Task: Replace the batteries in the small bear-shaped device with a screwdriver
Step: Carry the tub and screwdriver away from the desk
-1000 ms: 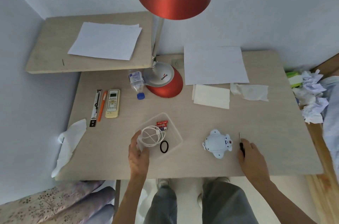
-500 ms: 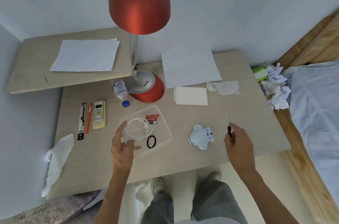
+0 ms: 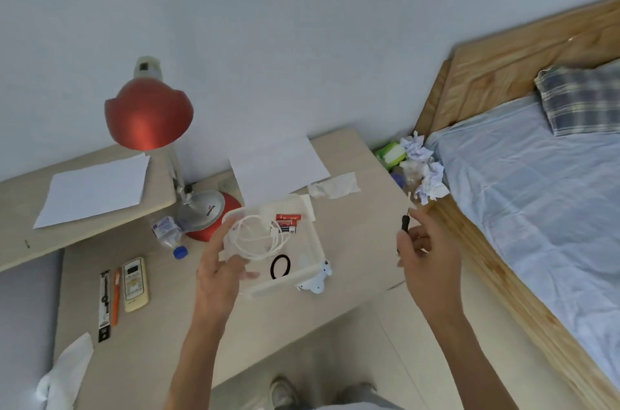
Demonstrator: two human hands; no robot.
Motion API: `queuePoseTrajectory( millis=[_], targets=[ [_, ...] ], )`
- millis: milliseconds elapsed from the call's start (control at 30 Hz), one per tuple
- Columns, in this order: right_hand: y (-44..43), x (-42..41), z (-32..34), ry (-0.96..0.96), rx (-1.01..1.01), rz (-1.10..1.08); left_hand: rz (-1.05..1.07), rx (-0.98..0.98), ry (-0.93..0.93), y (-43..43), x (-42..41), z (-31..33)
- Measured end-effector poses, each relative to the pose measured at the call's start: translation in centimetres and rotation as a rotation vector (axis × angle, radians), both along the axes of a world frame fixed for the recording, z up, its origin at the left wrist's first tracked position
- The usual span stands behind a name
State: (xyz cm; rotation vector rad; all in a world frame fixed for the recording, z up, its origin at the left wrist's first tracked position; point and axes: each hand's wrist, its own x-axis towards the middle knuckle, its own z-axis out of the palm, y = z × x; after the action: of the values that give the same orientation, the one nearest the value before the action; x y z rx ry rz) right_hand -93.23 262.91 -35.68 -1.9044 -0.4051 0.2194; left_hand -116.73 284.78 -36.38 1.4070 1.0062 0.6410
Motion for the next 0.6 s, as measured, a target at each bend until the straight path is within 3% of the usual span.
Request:
queuePoseTrajectory(
  millis=[300, 600],
  targets=[
    [-8.1, 4.0, 7.5, 0.105, 0.229, -0.189, -0.164, -0.041, -0.034, -6.0, 10.4, 5.3],
    [-17.1, 6.1, 8.8, 0.173, 0.346, -0.492, -0.513, -0.086, -0.063, -11.7, 22.7, 7.4]
  ],
)
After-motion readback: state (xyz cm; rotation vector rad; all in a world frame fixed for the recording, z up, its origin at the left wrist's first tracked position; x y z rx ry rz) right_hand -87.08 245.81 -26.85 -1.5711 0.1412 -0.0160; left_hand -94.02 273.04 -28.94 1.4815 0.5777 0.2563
